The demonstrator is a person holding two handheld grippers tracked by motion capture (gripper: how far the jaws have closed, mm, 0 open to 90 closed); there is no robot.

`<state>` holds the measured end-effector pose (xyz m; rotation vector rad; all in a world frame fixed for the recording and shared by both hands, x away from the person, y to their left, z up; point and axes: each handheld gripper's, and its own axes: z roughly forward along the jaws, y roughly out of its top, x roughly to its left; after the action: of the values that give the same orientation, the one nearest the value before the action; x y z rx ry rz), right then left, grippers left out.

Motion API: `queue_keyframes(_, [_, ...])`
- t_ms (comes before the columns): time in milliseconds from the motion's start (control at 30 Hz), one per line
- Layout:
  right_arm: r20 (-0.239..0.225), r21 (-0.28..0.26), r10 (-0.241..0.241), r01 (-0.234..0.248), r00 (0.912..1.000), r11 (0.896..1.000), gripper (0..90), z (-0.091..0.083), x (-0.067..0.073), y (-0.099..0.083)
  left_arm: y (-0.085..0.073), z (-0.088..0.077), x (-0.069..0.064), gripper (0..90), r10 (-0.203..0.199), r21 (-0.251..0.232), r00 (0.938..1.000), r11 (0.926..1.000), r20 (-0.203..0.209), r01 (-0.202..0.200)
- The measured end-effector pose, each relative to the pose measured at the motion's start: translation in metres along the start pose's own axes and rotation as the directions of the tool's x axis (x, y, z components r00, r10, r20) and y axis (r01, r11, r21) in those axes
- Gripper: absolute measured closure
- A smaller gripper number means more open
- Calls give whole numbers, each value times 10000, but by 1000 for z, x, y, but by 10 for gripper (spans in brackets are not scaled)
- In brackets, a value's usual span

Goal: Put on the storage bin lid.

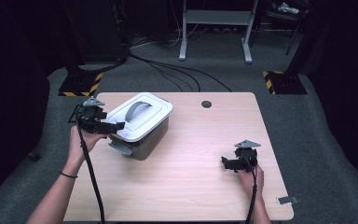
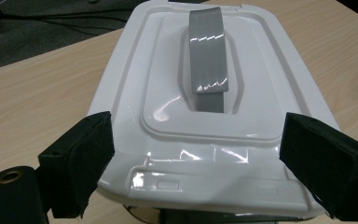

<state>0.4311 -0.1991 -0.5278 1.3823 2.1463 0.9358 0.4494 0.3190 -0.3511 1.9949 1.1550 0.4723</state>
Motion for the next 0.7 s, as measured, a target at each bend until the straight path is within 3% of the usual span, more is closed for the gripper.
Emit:
queue_keyframes(400, [0, -2, -1, 1, 10000, 10000, 63, 0, 0, 0, -37, -11, 8, 75, -296, -66, 9995, 9995, -143, 295])
queue_keyframes(700, [-2, -3, -10, 10, 10000, 10000, 63, 0, 0, 0, -72, -6, 14, 61, -632, 38, 9974, 9980, -342, 633])
